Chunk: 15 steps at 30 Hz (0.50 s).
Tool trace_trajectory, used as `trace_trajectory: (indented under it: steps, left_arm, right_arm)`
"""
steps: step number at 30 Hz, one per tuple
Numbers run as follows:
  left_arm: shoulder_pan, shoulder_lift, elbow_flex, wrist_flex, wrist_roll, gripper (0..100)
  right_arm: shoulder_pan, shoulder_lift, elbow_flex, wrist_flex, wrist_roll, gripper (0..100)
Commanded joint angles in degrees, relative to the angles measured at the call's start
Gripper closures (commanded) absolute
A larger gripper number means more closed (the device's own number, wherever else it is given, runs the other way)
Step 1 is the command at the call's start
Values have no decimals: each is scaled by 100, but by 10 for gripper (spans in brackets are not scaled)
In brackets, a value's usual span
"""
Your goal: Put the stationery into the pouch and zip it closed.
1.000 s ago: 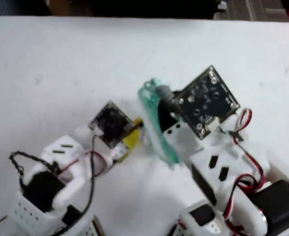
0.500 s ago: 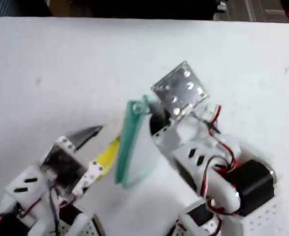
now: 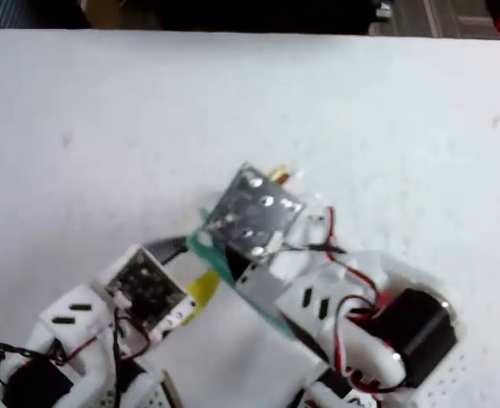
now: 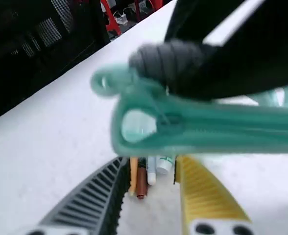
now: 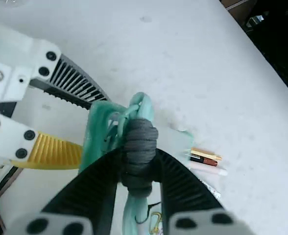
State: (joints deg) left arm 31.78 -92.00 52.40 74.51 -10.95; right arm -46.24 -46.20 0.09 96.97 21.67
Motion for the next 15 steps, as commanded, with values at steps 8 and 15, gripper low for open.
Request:
trace_trajectory:
  steps: [8,15]
  left_arm:
    - [-409,-119,-536,-466,475,826]
    - [-1086,-127,-563,141,440,749]
  right_arm:
    - [-426,-136,105,154,782,981]
    - [-435,-418,246,154,844,981]
